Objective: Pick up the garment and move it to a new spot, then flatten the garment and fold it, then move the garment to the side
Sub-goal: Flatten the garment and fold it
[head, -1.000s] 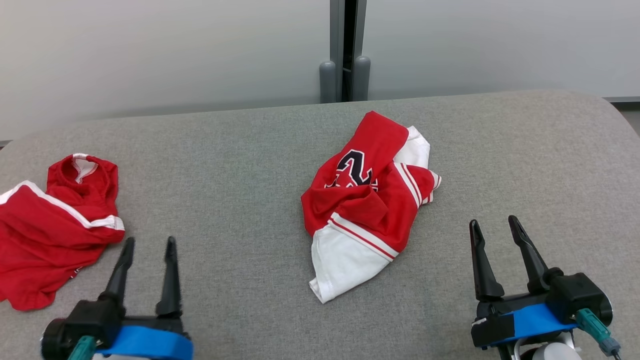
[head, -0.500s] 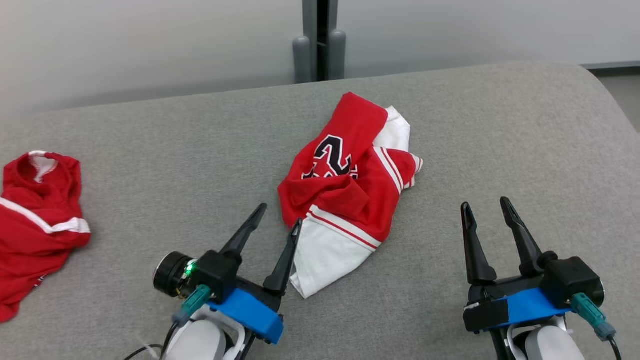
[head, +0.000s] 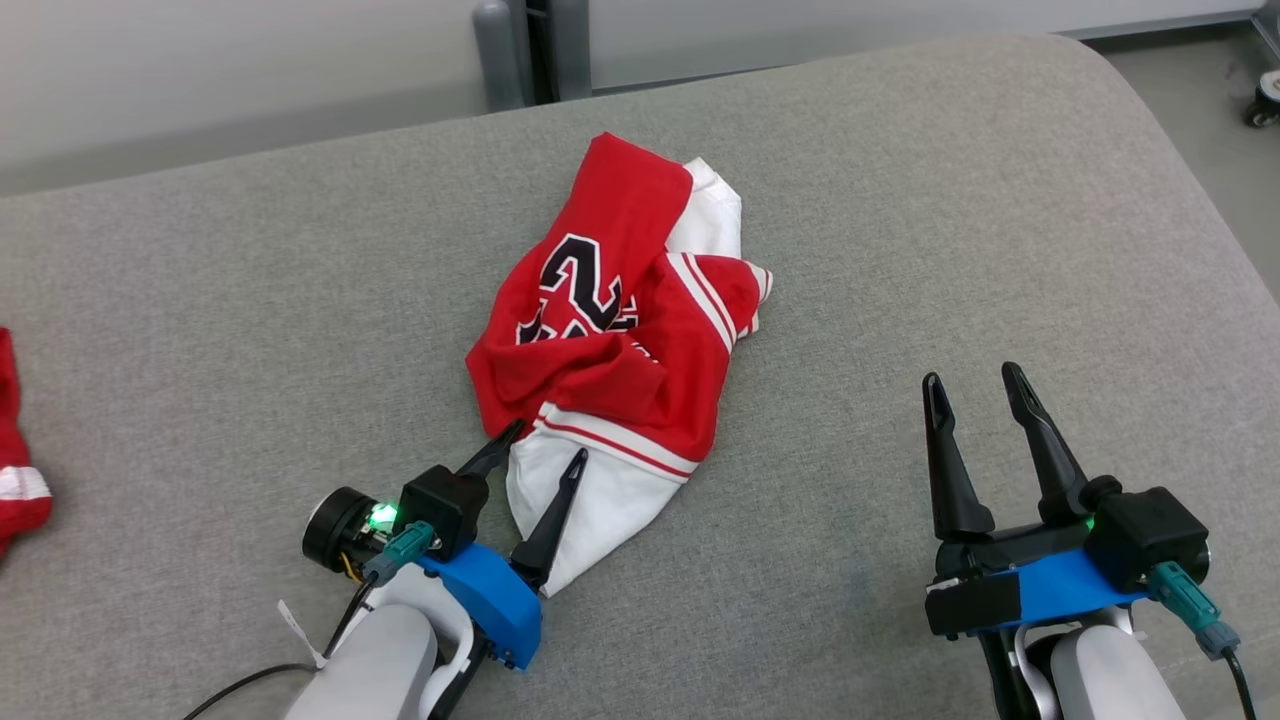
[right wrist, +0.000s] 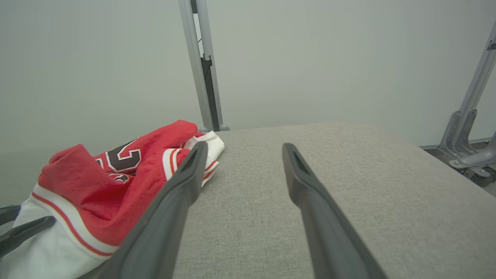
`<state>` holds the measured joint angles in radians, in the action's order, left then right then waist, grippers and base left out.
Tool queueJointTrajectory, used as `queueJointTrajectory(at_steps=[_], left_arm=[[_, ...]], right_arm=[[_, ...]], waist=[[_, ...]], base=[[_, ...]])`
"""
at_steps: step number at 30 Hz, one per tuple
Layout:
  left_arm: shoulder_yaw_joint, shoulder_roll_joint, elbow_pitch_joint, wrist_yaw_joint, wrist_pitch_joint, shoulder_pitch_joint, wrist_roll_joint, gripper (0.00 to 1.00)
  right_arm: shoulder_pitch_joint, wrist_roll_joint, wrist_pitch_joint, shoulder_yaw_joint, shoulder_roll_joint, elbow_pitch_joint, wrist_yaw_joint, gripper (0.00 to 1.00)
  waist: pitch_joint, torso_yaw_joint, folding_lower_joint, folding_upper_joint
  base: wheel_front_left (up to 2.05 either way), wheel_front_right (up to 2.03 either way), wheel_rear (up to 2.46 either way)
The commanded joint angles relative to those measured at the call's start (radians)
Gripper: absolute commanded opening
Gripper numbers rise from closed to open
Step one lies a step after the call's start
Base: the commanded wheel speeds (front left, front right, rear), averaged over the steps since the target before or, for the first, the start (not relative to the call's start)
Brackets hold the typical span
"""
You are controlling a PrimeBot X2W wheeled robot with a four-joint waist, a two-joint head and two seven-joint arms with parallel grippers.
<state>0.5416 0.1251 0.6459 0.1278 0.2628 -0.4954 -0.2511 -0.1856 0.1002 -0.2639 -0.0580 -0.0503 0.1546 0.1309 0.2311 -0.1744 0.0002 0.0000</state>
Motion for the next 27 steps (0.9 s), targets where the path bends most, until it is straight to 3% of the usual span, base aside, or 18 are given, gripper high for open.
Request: queueJointTrajectory(at_steps=[1, 3, 4, 5, 6, 14, 27], left_arm=[[0.007, 0.008, 0.025, 0.004, 0.003, -0.014, -0.013, 1.0], [0.021, 0.006, 0.047, 0.004, 0.003, -0.022, -0.027, 1.0], [0.028, 0.005, 0.056, 0.004, 0.003, -0.025, -0.035, 0.64], [0.032, 0.003, 0.059, 0.004, 0.003, -0.03, -0.04, 0.15], [0.037, 0.003, 0.06, 0.004, 0.003, -0.034, -0.045, 0.0], [0.001, 0.006, -0.013, 0.004, 0.003, -0.011, -0.082, 0.0], [-0.221, 0.084, -0.22, -0.03, 0.003, 0.128, -0.061, 0.0]], right_arm=[[-0.012, 0.009, -0.001, 0.002, 0.0, -0.003, 0.0, 1.0], [-0.015, 0.01, -0.001, 0.003, 0.0, -0.004, 0.0, 1.0], [-0.015, 0.009, -0.001, 0.004, 0.0, -0.004, 0.0, 1.0], [-0.016, 0.009, -0.001, 0.006, 0.0, -0.004, 0.0, 1.0], [-0.015, 0.007, -0.001, 0.008, 0.0, -0.005, 0.0, 1.0], [-0.002, -0.003, -0.001, 0.015, 0.0, -0.006, 0.0, 1.0], [0.021, -0.002, -0.001, 0.02, 0.0, 0.0, 0.0, 1.0]], waist=[[0.013, -0.013, -0.0002, 0.0], [0.017, -0.017, -0.0002, 0.0], [0.018, -0.017, -0.0002, 0.0], [0.018, -0.017, -0.0002, 0.0], [0.018, -0.016, -0.0002, 0.0], [0.003, 0.025, -0.0002, 0.0], [-0.018, 0.14, -0.0002, 0.0]], base=[[0.0, 0.0, 0.0], [0.0, 0.0, 0.0], [0.0, 0.0, 0.0], [0.0, 0.0, 0.0], [0.0, 0.0, 0.0], [0.0, 0.0, 0.0], [0.0, 0.0, 0.0]])
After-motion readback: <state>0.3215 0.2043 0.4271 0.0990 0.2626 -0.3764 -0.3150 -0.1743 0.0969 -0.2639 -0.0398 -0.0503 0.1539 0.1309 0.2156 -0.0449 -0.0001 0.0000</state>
